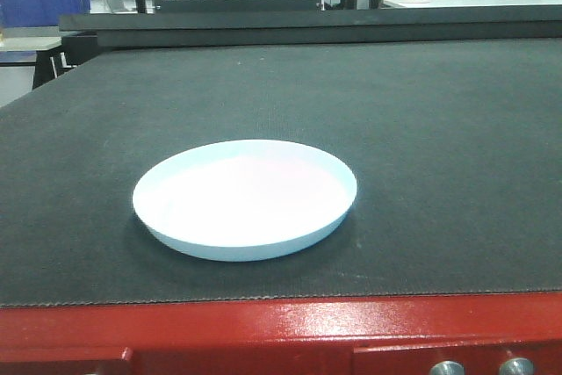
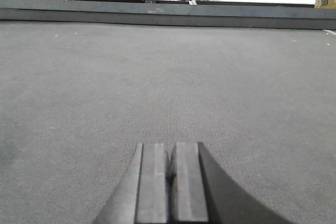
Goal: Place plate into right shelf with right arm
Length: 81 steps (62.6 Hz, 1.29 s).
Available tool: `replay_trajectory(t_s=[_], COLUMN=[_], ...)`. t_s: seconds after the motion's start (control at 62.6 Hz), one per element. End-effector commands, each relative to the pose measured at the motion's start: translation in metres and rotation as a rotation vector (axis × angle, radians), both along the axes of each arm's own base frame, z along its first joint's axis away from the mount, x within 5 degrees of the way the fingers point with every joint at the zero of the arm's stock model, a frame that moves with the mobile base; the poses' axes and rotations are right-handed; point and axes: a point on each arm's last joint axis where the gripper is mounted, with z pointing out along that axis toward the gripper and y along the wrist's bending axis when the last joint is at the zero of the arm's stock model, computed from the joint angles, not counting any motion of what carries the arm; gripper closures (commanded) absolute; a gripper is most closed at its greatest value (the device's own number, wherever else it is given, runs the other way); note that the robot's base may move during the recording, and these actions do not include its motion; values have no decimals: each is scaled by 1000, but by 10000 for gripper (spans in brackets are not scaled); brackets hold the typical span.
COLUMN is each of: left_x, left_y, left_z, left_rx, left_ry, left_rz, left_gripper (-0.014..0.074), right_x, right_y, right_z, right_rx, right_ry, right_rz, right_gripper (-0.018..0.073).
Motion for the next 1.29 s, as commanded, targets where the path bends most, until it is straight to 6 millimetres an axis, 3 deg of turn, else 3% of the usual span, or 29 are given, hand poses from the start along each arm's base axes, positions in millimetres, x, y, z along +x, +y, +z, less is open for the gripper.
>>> replay_trajectory(t_s=[0.0,0.447,0.703,0.783,0.894,1.022,1.118,1.278], left_x=[0,0,0,0,0,0,0,0], left_y=[0,0,0,0,0,0,0,0], left_z=[5,5,5,5,5,5,5,5], left_rx=[-11,-11,-11,-11,-11,-11,-11,-11], left_ry=[-86,-86,-86,-86,-86,-86,-86,-86], left_rz=[-4,-4,-4,-4,-4,-4,-4,-4], left_gripper=[643,643,643,643,643,643,643,643], right_x=[0,0,-3,-6,-12,-26,-27,3], right_y=[0,0,-1,-2,-2,-1,-1,2], right_z=[9,9,27,36,60,112,149,191], right_rx=[-14,-14,-3,75,248,245,243,224], right_ry=[-82,-82,-281,-372,-441,-469,-332,25], right_rz=[-2,-2,-12,-4,37,48,37,22], right_gripper=[504,504,504,504,504,504,504,504])
